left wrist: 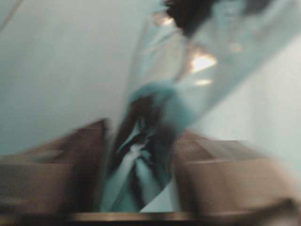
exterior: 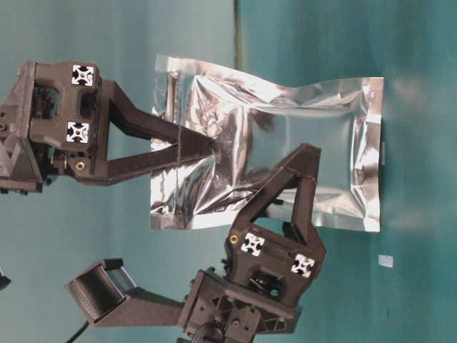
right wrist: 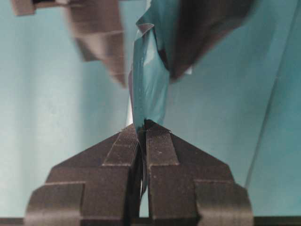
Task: Hand over the silver zip bag and make it stand upright.
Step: 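Close the left gripper on the bag's lower edge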
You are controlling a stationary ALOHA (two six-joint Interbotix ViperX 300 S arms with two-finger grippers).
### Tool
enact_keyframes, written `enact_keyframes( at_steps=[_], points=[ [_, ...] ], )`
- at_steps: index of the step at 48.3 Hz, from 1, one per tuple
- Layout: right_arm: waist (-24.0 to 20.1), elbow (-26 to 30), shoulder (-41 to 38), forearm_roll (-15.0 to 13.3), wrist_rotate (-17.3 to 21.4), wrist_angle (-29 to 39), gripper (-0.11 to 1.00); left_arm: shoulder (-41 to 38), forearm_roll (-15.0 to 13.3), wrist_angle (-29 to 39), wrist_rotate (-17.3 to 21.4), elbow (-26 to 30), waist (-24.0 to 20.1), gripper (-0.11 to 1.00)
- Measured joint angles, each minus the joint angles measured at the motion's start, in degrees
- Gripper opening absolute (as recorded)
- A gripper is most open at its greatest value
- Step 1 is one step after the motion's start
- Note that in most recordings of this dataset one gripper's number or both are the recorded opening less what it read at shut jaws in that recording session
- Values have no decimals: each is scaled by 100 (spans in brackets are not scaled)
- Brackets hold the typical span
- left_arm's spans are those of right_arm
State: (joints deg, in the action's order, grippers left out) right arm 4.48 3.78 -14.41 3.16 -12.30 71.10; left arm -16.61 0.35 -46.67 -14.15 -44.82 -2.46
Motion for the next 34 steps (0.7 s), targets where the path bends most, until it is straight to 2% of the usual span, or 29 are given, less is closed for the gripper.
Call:
enact_keyframes(
  at_steps=[2,20,34],
  points=[
    [9,-9,0,-9,0,0,1,-35,0,9,44,26,9,28],
    [0,-26,0,-9,26,0,1,-97,0,220,308,123,18,28],
    [-9,-70,0,-9,264,-35,1,-97,9,299,439,114,-18,28]
  ],
)
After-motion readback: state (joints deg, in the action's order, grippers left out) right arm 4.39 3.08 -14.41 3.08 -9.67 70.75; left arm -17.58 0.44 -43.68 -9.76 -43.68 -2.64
